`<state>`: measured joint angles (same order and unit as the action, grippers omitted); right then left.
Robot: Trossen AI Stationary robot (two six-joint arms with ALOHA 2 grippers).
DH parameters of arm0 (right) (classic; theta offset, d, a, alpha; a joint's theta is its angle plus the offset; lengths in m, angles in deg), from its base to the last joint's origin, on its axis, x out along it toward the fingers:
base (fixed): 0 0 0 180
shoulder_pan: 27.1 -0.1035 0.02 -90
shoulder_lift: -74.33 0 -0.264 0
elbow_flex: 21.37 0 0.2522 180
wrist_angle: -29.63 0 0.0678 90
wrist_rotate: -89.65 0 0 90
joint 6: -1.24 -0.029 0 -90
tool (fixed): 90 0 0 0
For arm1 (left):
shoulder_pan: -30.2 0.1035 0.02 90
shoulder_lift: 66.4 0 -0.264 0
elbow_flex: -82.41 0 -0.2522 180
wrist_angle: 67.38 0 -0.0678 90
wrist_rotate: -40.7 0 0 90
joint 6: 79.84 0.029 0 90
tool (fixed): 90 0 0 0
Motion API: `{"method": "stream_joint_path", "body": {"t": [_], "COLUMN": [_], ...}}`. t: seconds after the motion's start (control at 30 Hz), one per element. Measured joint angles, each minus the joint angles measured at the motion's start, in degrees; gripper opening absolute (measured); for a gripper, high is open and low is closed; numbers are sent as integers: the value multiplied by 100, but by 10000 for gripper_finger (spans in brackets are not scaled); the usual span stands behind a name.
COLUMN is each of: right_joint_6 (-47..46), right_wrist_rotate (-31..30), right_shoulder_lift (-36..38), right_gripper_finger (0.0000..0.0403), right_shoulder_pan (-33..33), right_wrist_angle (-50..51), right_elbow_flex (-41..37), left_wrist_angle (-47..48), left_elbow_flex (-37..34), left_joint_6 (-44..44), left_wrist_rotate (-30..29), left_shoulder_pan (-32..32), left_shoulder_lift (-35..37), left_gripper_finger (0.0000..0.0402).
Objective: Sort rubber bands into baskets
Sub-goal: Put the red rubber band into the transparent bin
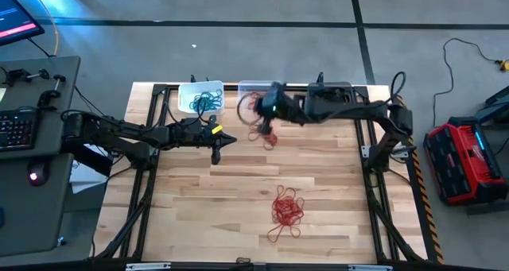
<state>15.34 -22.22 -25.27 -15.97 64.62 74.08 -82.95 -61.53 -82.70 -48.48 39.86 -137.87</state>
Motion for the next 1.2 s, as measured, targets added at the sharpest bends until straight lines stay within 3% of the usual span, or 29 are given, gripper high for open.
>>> {"method": "stream_joint_path", "body": {"t": [0.23,0.4,0.63,1.2], "right_joint_6": [83,151,266,90], "right_wrist_rotate": [301,876,910,1202], "right_shoulder_lift": [-178,-426,-664,-1174], "right_gripper_finger": [0,0,0,6], "right_shoulder_pan": [849,1222,1666,2000], "right_wrist_angle": [-486,-857,-1416,-560], "right_elbow_flex": [2,2,2,2], "left_wrist_angle": [1,1,1,128], "left_elbow_flex": [0,0,0,-2], "left_joint_6": [1,1,3,-51], "left_wrist_rotate": [-1,-2,0,0], "left_shoulder_pan": [0,-1,0,-8], "left_shoulder_lift": [0,0,0,-1], "left_gripper_finger": [0,0,0,0]}}
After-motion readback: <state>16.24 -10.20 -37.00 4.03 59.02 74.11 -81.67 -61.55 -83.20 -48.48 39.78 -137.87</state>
